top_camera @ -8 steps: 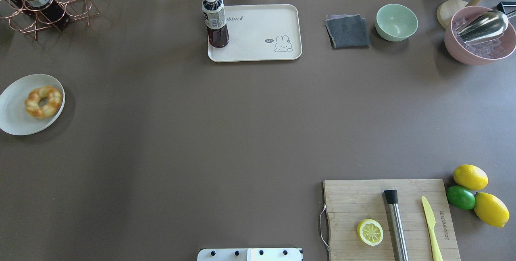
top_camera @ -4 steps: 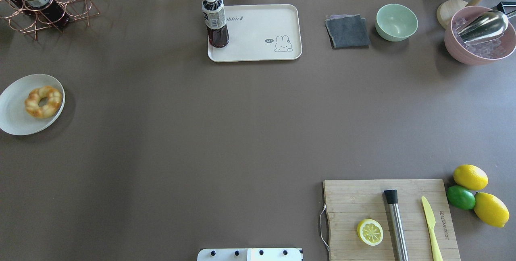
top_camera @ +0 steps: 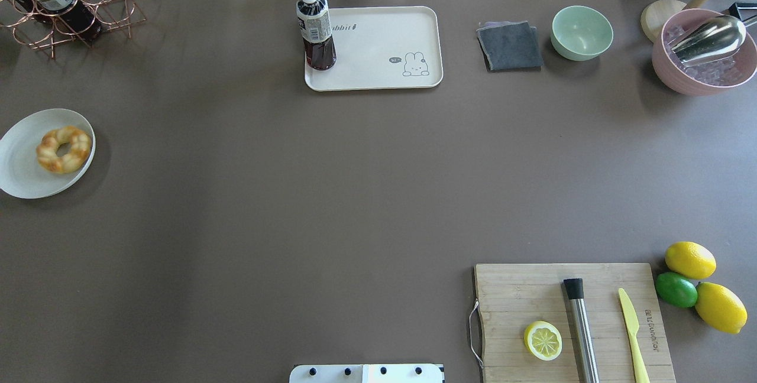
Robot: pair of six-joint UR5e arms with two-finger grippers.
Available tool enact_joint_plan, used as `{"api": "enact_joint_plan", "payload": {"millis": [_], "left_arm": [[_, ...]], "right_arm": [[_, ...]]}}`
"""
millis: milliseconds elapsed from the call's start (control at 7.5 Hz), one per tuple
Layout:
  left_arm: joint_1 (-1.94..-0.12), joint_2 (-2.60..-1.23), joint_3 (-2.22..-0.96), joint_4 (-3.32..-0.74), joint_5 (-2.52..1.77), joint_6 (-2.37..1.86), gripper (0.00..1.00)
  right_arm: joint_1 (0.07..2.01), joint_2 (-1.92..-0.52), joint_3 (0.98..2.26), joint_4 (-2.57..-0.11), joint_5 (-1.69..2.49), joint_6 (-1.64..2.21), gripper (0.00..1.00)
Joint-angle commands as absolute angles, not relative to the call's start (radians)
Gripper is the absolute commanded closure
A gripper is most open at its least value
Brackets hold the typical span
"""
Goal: Place donut on tray
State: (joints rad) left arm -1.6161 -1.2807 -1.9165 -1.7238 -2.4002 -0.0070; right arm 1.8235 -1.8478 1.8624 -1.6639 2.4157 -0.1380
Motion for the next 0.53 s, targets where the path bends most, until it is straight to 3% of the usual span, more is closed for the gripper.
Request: {"api": "enact_joint_plan", "payload": {"millis": [0, 400], "left_arm": [[-1.579, -1.292, -1.907, -1.726, -2.395, -0.014, 0.03], [-1.578, -1.290, -1.902, -1.729, -2.393, -0.009, 0.03]], "right_arm": [[1.822, -1.848, 1.868, -1.664, 2.411, -0.141, 0.00], [1.790, -1.841, 1.865, -1.664, 2.425, -0.140, 0.00]]}}
